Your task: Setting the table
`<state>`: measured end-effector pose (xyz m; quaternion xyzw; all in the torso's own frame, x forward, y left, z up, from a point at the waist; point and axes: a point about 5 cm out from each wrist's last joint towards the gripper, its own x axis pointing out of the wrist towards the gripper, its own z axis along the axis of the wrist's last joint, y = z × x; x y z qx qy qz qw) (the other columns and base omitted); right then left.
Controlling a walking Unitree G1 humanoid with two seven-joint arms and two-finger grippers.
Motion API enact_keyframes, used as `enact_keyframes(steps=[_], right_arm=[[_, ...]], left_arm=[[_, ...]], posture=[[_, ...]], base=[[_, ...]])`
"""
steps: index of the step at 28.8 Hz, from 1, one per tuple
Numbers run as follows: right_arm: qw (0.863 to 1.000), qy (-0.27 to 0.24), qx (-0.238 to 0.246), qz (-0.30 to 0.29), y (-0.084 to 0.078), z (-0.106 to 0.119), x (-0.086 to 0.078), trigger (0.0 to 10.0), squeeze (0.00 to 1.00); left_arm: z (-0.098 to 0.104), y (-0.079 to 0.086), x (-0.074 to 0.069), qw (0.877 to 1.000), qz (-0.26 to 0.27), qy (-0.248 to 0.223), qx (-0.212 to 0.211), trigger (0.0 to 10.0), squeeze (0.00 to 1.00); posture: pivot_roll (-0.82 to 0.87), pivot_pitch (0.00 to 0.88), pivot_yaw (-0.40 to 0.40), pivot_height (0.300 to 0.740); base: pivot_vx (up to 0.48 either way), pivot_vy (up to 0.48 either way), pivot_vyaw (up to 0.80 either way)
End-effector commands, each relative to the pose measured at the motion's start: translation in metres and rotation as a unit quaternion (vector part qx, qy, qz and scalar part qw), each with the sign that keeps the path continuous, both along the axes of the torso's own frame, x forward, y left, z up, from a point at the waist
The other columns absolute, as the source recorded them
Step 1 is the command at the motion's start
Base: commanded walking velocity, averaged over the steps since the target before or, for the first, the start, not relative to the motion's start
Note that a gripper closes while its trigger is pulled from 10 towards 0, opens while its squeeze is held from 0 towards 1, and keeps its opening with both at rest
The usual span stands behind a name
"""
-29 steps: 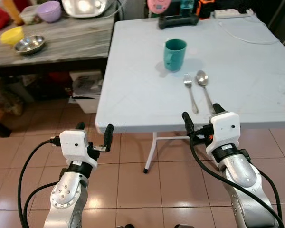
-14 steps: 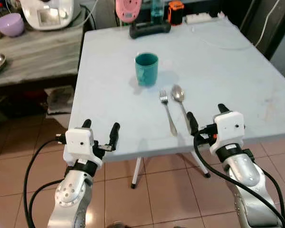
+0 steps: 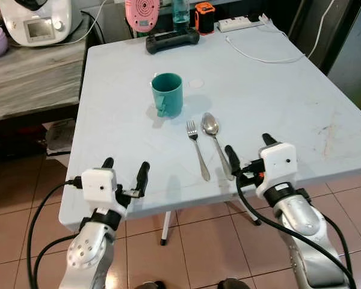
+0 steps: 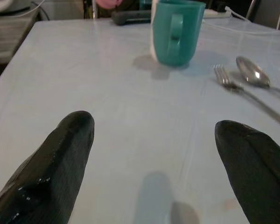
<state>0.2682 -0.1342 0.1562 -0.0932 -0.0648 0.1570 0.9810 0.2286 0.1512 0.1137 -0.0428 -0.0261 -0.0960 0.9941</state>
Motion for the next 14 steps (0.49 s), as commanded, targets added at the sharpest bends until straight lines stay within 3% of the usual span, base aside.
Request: enact_keyframes(steps=[1,14], right_arm=[[1.0,0.01,0.006,0.018,0.007,-0.003,-0.002,10.0,0.0],[0.999,0.026,0.029,0.033,0.02,-0.005,0.013,10.0,0.0]], left_arm=[[0.002,0.004,-0.003,1.0,-0.01,-0.003,0.002,10.0,0.0],[0.003,-0.007,-0.012,0.994,-0.11,0.009,0.009,10.0,0.0]], posture=[[-0.11,0.165,0.097,0.74],[-0.09,0.171,0.095,0.74]], base=[[0.0,0.0,0.0],[0.0,0.0,0.0]])
